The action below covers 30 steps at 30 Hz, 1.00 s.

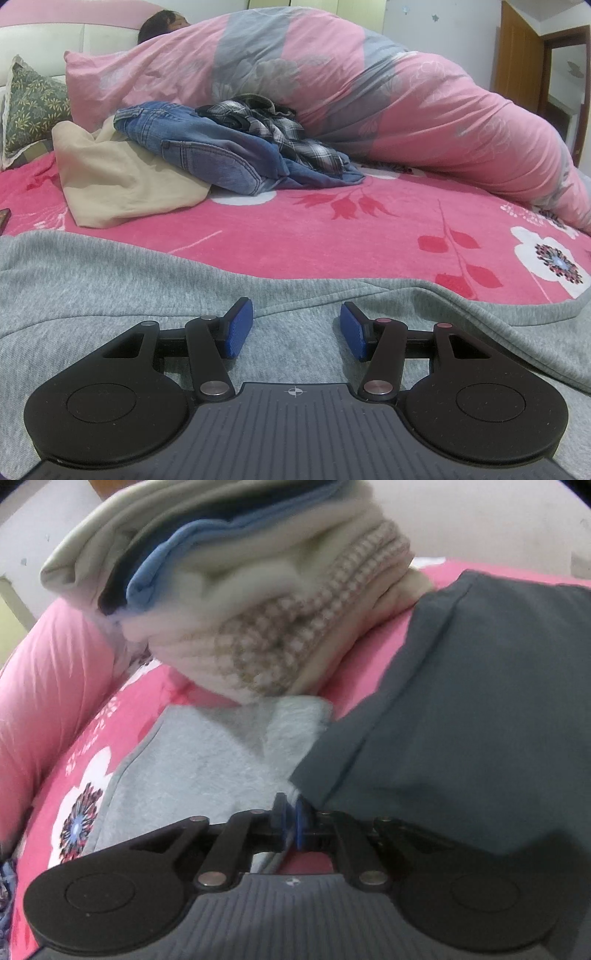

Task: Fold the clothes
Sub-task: 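Grasp the grey sleeve with the right gripper and lift it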

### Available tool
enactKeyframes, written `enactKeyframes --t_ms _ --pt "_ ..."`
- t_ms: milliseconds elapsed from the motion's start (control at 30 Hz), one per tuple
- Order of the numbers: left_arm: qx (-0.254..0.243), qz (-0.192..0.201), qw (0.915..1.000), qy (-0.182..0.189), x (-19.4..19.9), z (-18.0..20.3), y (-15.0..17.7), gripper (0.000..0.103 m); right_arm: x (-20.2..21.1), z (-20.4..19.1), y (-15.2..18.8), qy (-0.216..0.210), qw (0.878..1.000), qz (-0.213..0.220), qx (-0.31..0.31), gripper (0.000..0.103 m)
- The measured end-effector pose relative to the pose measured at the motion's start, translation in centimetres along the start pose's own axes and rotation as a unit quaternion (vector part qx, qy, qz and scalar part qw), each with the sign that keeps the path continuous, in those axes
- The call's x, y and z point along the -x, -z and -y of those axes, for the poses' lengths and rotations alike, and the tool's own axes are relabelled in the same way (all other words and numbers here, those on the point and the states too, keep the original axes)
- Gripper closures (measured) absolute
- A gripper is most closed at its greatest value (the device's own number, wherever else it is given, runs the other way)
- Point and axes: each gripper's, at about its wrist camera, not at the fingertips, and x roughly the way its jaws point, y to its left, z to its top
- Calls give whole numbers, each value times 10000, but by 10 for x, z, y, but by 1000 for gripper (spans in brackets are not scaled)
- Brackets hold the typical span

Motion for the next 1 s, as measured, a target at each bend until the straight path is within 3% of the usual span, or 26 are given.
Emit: enactKeyframes --t_ms 167,267,333,367,400,433,467,533,600,700,733,800,867,900,933,1000 --pt "12 2 10000 3 0 0 0 50 15 -12 -8 457 9971 319 513 96" --pt "25 6 10000 7 0 0 0 50 41 -33 -6 770 9865 891 1139 94" --pt "30 6 10000 6 0 0 1 50 58 -52 2 418 9792 1142 1627 93" --pt "31 6 10000 6 0 0 1 50 64 -66 9 -46 9717 1127 2076 93" --pt "33 6 10000 5 0 0 1 50 64 -82 18 -526 9591 947 2616 93" --pt "34 6 10000 4 0 0 1 50 61 -100 32 -1025 9390 632 3220 94" --pt "35 7 10000 2 0 0 1 50 57 -116 50 -1397 9118 376 3843 94" --pt "36 6 10000 5 0 0 1 50 49 -148 88 -2086 8395 -126 5016 94" --pt "45 8 10000 10 0 0 1 50 34 -161 112 -2147 7928 -701 5661 95" --pt "84 19 10000 37 1 -1 1 50 22 -135 107 -1854 7815 -872 5893 96" --pt "102 23 9999 51 1 -2 1 50 19 -122 91 -1460 7994 -832 5769 95" --pt "139 32 9999 81 1 -3 1 49 10 -94 69 -443 8197 -625 5677 95" --pt "170 40 9998 108 1 -4 1 49 11 -63 40 -48 8574 -577 5114 95" --pt "174 41 9998 109 2 -4 1 49 15 -61 32 112 8684 -559 4926 94" --pt "177 43 9998 111 2 -4 1 49 22 -67 30 183 8677 -386 4952 94" --pt "178 42 9998 113 2 -5 1 49 38 -93 41 -412 8576 -188 5123 94"
